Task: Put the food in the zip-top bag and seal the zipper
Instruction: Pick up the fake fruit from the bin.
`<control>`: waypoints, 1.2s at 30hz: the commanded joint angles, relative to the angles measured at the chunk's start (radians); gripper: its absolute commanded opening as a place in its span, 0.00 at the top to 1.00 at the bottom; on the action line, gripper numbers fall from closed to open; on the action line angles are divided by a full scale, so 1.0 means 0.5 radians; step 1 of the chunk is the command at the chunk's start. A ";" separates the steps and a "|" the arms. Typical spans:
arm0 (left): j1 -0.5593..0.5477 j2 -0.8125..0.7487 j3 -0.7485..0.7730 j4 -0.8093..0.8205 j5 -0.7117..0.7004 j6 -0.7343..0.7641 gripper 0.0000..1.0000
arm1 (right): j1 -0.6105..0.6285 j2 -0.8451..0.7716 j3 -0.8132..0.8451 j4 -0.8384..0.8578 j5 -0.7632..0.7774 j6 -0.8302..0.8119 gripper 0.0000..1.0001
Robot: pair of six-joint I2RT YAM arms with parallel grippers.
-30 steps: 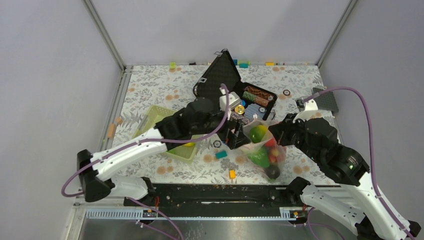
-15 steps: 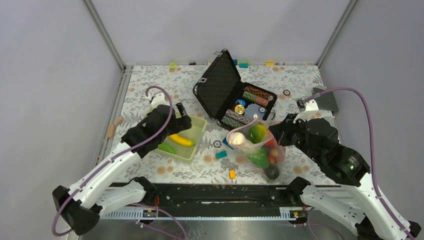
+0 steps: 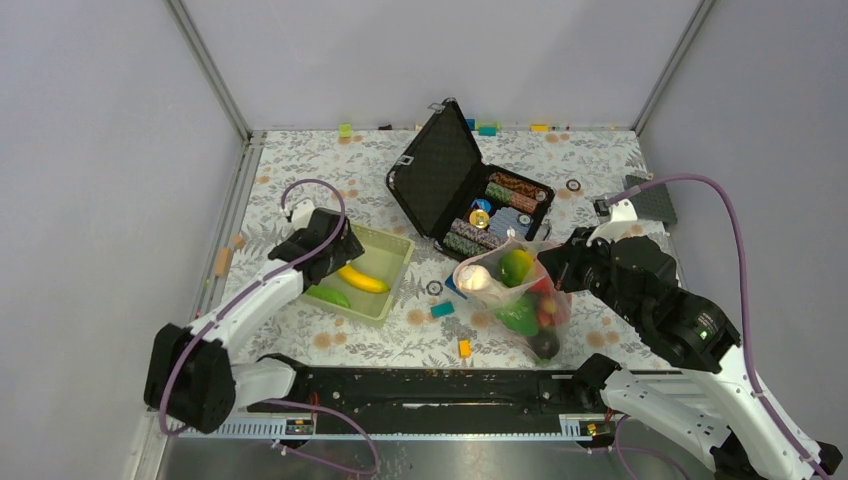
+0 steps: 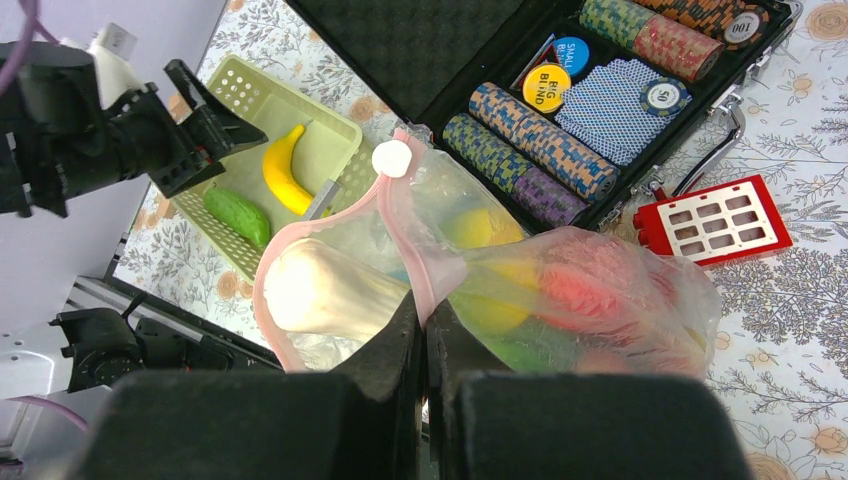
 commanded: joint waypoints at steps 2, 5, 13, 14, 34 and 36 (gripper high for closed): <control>0.163 0.277 0.004 0.372 0.181 0.015 0.12 | -0.009 -0.026 0.078 0.173 0.036 -0.024 1.00; 0.199 0.450 0.045 0.379 0.204 0.008 0.18 | -0.007 -0.030 0.076 0.172 0.051 -0.025 1.00; 0.208 0.687 0.107 0.358 0.282 0.057 0.37 | -0.008 -0.051 0.075 0.173 0.054 -0.023 1.00; 0.209 0.699 0.107 0.359 0.287 0.069 0.39 | -0.008 -0.056 0.075 0.173 0.054 -0.024 1.00; 0.204 0.458 0.163 0.218 0.179 0.367 1.00 | -0.009 -0.047 0.075 0.172 0.061 -0.019 1.00; 0.199 0.380 0.183 0.186 0.142 0.491 1.00 | -0.009 -0.043 0.074 0.174 0.063 -0.018 1.00</control>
